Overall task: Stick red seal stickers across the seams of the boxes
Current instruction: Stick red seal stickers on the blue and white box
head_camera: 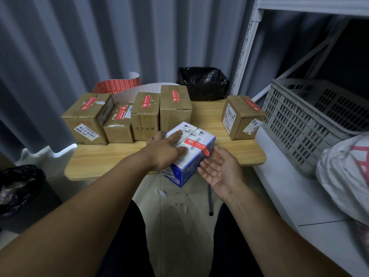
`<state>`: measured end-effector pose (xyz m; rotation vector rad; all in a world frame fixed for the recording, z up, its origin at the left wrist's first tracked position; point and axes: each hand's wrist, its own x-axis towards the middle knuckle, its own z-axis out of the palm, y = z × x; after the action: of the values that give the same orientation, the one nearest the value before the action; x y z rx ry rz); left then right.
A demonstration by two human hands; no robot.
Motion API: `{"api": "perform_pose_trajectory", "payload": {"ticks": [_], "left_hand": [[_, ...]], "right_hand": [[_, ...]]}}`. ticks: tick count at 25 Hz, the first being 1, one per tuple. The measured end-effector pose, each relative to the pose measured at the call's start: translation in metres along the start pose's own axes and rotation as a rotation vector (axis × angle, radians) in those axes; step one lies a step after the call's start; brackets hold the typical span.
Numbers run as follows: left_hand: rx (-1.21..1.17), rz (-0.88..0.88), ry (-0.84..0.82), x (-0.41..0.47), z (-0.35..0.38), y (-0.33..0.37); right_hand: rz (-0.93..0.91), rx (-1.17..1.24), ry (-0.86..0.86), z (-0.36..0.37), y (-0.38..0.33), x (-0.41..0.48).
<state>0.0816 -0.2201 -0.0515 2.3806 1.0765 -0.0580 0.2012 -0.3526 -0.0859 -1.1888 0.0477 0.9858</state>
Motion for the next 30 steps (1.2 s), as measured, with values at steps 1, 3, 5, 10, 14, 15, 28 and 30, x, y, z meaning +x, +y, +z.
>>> {"api": "perform_pose_trajectory", "payload": {"ticks": [1, 3, 5, 10, 14, 15, 28, 30], "left_hand": [[-0.002, -0.002, 0.000, 0.000, 0.000, 0.000], [-0.002, -0.004, 0.000, 0.000, -0.001, 0.000], [0.005, -0.004, -0.002, -0.001, 0.000, 0.001], [-0.004, 0.006, -0.003, -0.001, -0.001, 0.000], [-0.006, 0.009, -0.003, -0.003, 0.000, 0.001], [-0.010, 0.009, -0.003, -0.004, 0.000, 0.001], [0.011, 0.003, -0.023, -0.013, -0.003, 0.006], [0.011, 0.004, -0.022, -0.013, -0.003, 0.006]], "right_hand": [[0.013, -0.039, -0.026, 0.002, -0.002, -0.001], [0.003, -0.121, -0.033, 0.005, -0.005, 0.001], [-0.023, -0.140, -0.025, 0.006, -0.006, 0.003], [-0.118, -0.186, 0.000, 0.004, -0.013, 0.004], [-0.206, -0.312, 0.041, 0.010, -0.021, 0.002], [-0.224, -0.329, 0.046, 0.012, -0.023, 0.001], [-0.171, -0.295, 0.035, 0.007, -0.033, -0.001], [-0.148, -0.320, 0.024, 0.008, -0.036, -0.003]]}}
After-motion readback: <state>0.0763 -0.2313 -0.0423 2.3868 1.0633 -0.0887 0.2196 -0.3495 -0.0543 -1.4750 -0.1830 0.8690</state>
